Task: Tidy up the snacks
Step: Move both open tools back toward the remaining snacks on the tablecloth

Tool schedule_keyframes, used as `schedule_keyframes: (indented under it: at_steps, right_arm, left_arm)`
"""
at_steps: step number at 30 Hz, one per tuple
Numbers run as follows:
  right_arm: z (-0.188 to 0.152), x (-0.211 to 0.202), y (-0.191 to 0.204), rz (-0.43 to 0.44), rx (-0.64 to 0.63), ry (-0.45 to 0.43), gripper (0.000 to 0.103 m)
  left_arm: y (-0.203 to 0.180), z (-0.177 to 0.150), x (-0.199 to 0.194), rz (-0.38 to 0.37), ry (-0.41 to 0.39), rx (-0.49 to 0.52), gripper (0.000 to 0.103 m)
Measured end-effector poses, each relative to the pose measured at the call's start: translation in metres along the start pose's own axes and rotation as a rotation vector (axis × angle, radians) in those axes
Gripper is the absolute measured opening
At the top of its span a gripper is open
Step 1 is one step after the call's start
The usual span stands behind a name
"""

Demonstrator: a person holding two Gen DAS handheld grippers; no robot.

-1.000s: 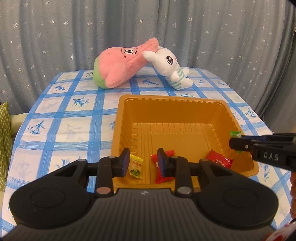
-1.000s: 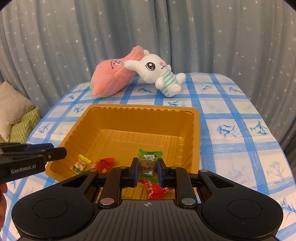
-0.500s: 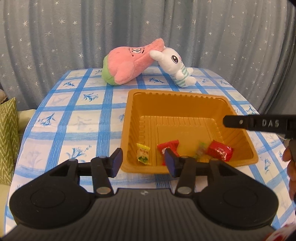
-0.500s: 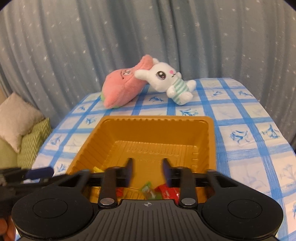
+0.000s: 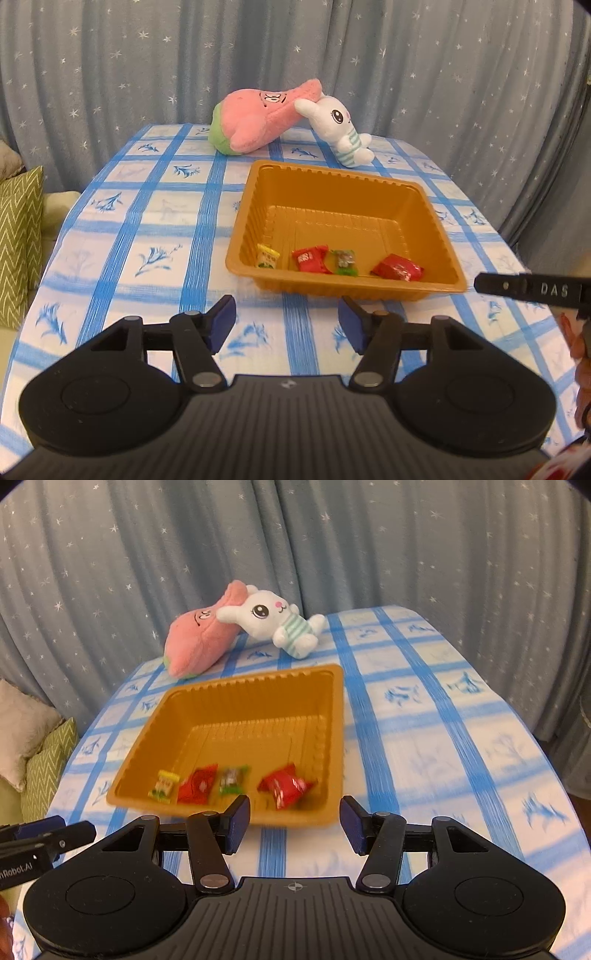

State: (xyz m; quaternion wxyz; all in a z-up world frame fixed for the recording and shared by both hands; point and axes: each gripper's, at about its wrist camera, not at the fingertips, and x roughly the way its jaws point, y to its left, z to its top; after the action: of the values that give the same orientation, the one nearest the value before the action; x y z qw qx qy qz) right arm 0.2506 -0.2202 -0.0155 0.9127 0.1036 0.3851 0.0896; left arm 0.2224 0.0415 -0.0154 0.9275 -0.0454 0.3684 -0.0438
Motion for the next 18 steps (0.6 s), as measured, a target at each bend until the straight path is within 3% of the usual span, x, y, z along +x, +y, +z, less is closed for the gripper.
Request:
schedule_keyframes:
  at_steps: [18]
  right_arm:
    - [-0.061,-0.103,0.001,-0.038,0.016,-0.026,0.055]
  left_arm:
    - [-0.018,-0.043,-0.089,-0.006,-0.037,-0.033,0.073]
